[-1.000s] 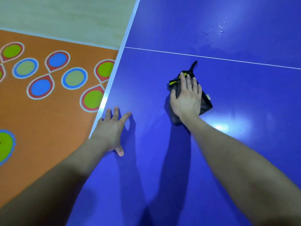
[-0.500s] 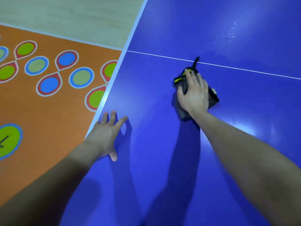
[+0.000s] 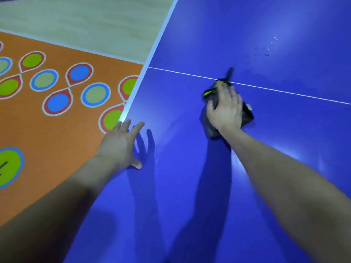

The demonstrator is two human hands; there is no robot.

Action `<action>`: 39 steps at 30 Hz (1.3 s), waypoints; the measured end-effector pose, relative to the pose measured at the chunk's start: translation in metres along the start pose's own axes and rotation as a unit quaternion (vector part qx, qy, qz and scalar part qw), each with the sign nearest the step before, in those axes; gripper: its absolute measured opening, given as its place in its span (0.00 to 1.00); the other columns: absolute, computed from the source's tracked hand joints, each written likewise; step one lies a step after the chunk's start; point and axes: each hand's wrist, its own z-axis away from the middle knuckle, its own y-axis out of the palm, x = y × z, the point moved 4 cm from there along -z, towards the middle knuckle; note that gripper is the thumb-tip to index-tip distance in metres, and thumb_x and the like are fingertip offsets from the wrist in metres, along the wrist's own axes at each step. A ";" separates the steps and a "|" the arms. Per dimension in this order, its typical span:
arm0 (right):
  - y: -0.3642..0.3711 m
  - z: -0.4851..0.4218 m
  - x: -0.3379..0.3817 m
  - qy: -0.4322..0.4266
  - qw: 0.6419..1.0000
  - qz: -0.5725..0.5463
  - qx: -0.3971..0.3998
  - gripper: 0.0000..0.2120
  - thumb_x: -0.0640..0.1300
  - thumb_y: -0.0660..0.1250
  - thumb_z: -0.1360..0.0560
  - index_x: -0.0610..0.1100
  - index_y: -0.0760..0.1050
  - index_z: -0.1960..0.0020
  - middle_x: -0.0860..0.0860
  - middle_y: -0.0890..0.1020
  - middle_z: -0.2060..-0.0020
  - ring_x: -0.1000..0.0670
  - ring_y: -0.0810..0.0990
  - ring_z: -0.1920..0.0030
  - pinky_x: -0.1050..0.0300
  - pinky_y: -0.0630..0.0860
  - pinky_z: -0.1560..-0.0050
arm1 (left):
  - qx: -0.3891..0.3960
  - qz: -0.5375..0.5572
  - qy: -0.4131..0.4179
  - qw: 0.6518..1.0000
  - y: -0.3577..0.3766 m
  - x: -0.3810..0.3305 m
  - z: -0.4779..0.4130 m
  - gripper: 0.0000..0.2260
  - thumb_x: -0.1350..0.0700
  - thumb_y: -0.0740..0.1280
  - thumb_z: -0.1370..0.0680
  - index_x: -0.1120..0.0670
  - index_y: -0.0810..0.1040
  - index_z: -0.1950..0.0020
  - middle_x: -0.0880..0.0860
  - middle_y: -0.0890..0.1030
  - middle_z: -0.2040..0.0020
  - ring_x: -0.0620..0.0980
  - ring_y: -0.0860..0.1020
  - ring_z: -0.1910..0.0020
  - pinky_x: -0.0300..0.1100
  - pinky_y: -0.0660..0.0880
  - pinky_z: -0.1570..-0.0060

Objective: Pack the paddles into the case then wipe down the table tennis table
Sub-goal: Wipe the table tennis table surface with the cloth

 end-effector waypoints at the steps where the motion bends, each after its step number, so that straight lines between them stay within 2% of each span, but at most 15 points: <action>1: 0.004 -0.008 0.000 0.100 0.994 0.025 -0.023 0.36 0.54 0.60 0.19 0.49 0.59 0.13 0.45 0.68 0.16 0.39 0.62 0.15 0.37 0.55 0.15 | 0.008 -0.012 -0.004 1.000 0.003 -0.002 -0.008 0.70 0.35 0.86 0.40 0.41 0.41 0.13 0.58 0.48 0.13 0.64 0.55 0.15 0.60 0.69 0.23; 3: 0.015 -0.003 0.025 0.117 0.992 0.035 -0.027 0.38 0.54 0.59 0.20 0.48 0.56 0.12 0.45 0.65 0.15 0.39 0.59 0.14 0.35 0.53 0.15 | 0.044 -0.002 -0.006 0.999 0.011 -0.005 -0.021 0.73 0.38 0.88 0.41 0.41 0.36 0.13 0.55 0.42 0.12 0.65 0.48 0.14 0.62 0.71 0.25; 5: 0.020 0.020 0.064 -0.100 0.995 0.006 0.031 0.38 0.54 0.61 0.21 0.48 0.60 0.13 0.45 0.66 0.15 0.39 0.60 0.14 0.33 0.56 0.16 | 0.067 -0.006 0.000 0.998 0.015 -0.006 -0.029 0.74 0.40 0.88 0.42 0.42 0.38 0.13 0.54 0.44 0.13 0.64 0.51 0.15 0.60 0.79 0.34; 9: 0.011 0.071 0.071 -0.506 0.838 -0.029 0.201 0.36 0.53 0.63 0.17 0.54 0.56 0.12 0.51 0.62 0.13 0.46 0.54 0.12 0.44 0.48 0.12 | 0.051 -0.038 0.004 0.998 0.014 -0.003 -0.031 0.74 0.35 0.87 0.43 0.41 0.37 0.13 0.53 0.45 0.13 0.62 0.52 0.15 0.56 0.82 0.40; 11: 0.010 0.034 0.041 -0.432 0.885 -0.035 0.168 0.34 0.53 0.65 0.18 0.52 0.62 0.13 0.50 0.66 0.15 0.44 0.60 0.13 0.41 0.53 0.13 | 0.048 -0.049 0.006 0.998 0.014 -0.003 -0.032 0.74 0.34 0.86 0.43 0.41 0.37 0.13 0.52 0.45 0.12 0.61 0.52 0.14 0.55 0.82 0.40; 13: 0.008 -0.019 0.002 -0.156 0.986 -0.017 0.062 0.35 0.55 0.62 0.19 0.52 0.61 0.13 0.49 0.68 0.16 0.42 0.61 0.14 0.37 0.57 0.15 | 0.044 -0.062 0.006 0.997 0.015 -0.003 -0.031 0.73 0.33 0.86 0.43 0.40 0.36 0.14 0.52 0.45 0.12 0.60 0.52 0.14 0.53 0.82 0.41; 16: 0.018 -0.047 0.001 0.180 0.982 0.050 -0.042 0.37 0.56 0.57 0.19 0.50 0.54 0.11 0.47 0.64 0.14 0.40 0.57 0.13 0.34 0.50 0.14 | 0.033 -0.078 0.012 0.996 0.018 -0.002 -0.032 0.73 0.32 0.85 0.43 0.40 0.37 0.14 0.52 0.46 0.12 0.60 0.54 0.14 0.51 0.82 0.45; 18: 0.033 -0.042 0.058 0.124 0.991 0.051 -0.028 0.37 0.55 0.59 0.19 0.50 0.55 0.11 0.47 0.63 0.14 0.40 0.57 0.13 0.33 0.49 0.14 | 0.035 -0.085 0.016 0.996 0.020 -0.002 -0.032 0.74 0.31 0.85 0.44 0.40 0.37 0.14 0.53 0.46 0.13 0.61 0.55 0.15 0.51 0.82 0.48; 20: 0.050 -0.022 0.136 -0.129 0.990 0.022 0.055 0.36 0.55 0.60 0.18 0.54 0.56 0.12 0.49 0.64 0.14 0.43 0.57 0.13 0.38 0.49 0.14 | 0.035 -0.084 0.016 0.996 0.022 0.000 -0.032 0.74 0.30 0.84 0.45 0.40 0.37 0.14 0.52 0.46 0.13 0.61 0.56 0.16 0.52 0.81 0.47; 23: 0.058 0.010 0.182 -0.397 0.900 -0.041 0.174 0.34 0.53 0.62 0.19 0.56 0.60 0.14 0.52 0.67 0.16 0.46 0.59 0.14 0.43 0.50 0.13 | 0.030 -0.067 0.019 0.997 0.022 0.002 -0.031 0.74 0.29 0.83 0.45 0.39 0.38 0.14 0.50 0.45 0.12 0.58 0.54 0.15 0.53 0.82 0.43; 25: 0.044 -0.011 0.144 -0.346 0.924 -0.084 0.137 0.32 0.50 0.64 0.21 0.53 0.67 0.17 0.50 0.73 0.20 0.42 0.67 0.18 0.40 0.59 0.16 | 0.030 -0.059 0.020 0.998 0.020 0.003 -0.030 0.73 0.29 0.84 0.44 0.37 0.34 0.15 0.49 0.43 0.12 0.58 0.52 0.14 0.54 0.82 0.41; 28: 0.014 -0.059 0.021 -0.063 0.997 -0.040 -0.023 0.31 0.51 0.64 0.23 0.47 0.71 0.21 0.45 0.78 0.26 0.36 0.74 0.25 0.37 0.68 0.24 | 0.027 -0.053 0.020 0.998 0.019 0.002 -0.029 0.73 0.29 0.84 0.43 0.37 0.33 0.15 0.49 0.43 0.12 0.57 0.51 0.13 0.52 0.82 0.41; 32: 0.003 -0.064 -0.048 0.258 0.962 0.043 -0.077 0.36 0.55 0.56 0.18 0.49 0.56 0.12 0.46 0.66 0.15 0.40 0.59 0.14 0.33 0.52 0.15 | 0.016 -0.058 0.024 0.998 0.021 0.002 -0.031 0.73 0.30 0.84 0.44 0.38 0.36 0.14 0.49 0.45 0.12 0.58 0.53 0.14 0.50 0.82 0.45; 35: 0.028 -0.060 0.034 0.191 0.979 0.038 -0.060 0.35 0.54 0.57 0.18 0.49 0.57 0.12 0.45 0.64 0.14 0.40 0.59 0.14 0.31 0.50 0.15 | 0.012 -0.054 0.025 0.998 0.022 0.002 -0.032 0.74 0.30 0.84 0.44 0.38 0.36 0.14 0.50 0.45 0.12 0.58 0.53 0.14 0.50 0.81 0.42; 39: 0.069 -0.036 0.172 -0.162 0.982 0.010 0.093 0.32 0.57 0.56 0.14 0.54 0.54 0.11 0.51 0.63 0.14 0.45 0.54 0.12 0.38 0.48 0.14 | 0.021 -0.045 0.025 0.998 0.021 0.002 -0.030 0.74 0.31 0.85 0.44 0.37 0.35 0.15 0.50 0.43 0.12 0.59 0.51 0.13 0.54 0.80 0.37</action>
